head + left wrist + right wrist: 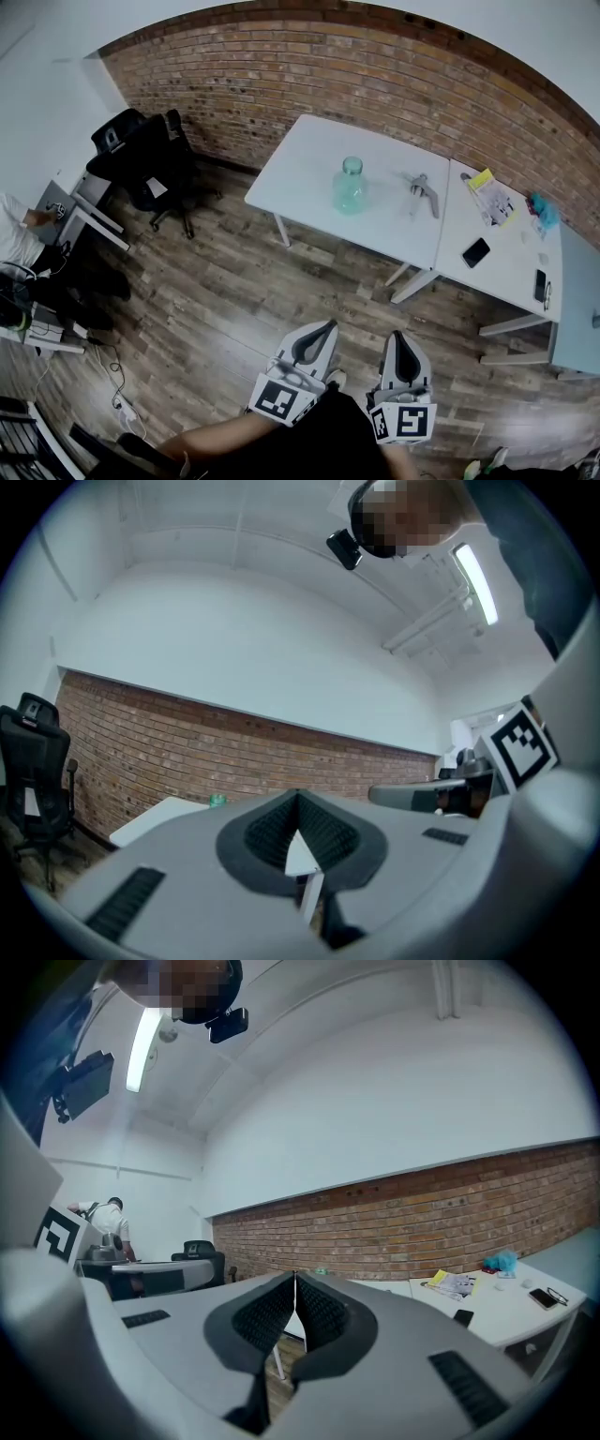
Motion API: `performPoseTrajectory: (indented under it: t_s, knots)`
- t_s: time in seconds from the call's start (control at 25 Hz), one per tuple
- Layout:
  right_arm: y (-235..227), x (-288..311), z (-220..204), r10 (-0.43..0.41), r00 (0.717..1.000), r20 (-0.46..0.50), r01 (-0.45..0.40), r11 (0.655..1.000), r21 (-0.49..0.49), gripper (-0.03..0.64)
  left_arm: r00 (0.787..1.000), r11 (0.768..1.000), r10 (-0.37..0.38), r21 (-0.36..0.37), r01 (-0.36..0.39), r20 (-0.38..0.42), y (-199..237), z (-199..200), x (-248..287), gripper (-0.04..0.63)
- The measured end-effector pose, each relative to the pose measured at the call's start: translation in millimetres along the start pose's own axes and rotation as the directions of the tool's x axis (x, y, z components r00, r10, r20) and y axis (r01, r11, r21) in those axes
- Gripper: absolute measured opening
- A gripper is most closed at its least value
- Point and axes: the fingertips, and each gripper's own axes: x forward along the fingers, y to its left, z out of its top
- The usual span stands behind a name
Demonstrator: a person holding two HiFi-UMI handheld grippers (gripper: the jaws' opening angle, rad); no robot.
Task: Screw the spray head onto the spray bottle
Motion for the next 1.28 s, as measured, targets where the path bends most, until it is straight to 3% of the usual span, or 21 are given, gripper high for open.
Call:
performPoseTrajectory:
  t_s: [0.24,0.52,0.64,0.84,1.0,1.28]
  knots:
    - [-27,8,0,0.045,0.999,-0.004,-0.045,0.999,0.004,0.008,0.999,0.998,0.051,0.031,-0.050,-0.009,-5,-7,26,-0.002]
    - [-51,4,-8,0.066,0.998,-0.021,-0.066,0.998,-0.003,0.008,1.000,0.999,0.022,0.035,-0.022,-0.013,-38,-14,48,-0.002]
    - [-56,-2,-14,0.058,0.998,-0.033,-0.058,0.998,0.013,0.008,1.000,0.999,0.009,0.051,-0.007,-0.023,-46,-18,52,-0.002]
    - [-68,-4,-17,0.026,0.999,-0.033,-0.025,0.999,0.027,0.008,0.999,1.000,-0.005,0.016,0.006,-0.044,-54,-19,59,-0.002]
    - [-71,-4,-14,-0.003,1.000,-0.030,0.003,1.000,0.008,0.008,0.999,0.999,-0.018,0.039,0.019,-0.036,-49,-25,64,-0.002]
    - [-80,13,-8,-0.047,0.998,-0.035,0.046,0.998,-0.041,0.008,0.997,0.998,-0.056,0.001,0.056,-0.055,-39,-26,87,-0.002]
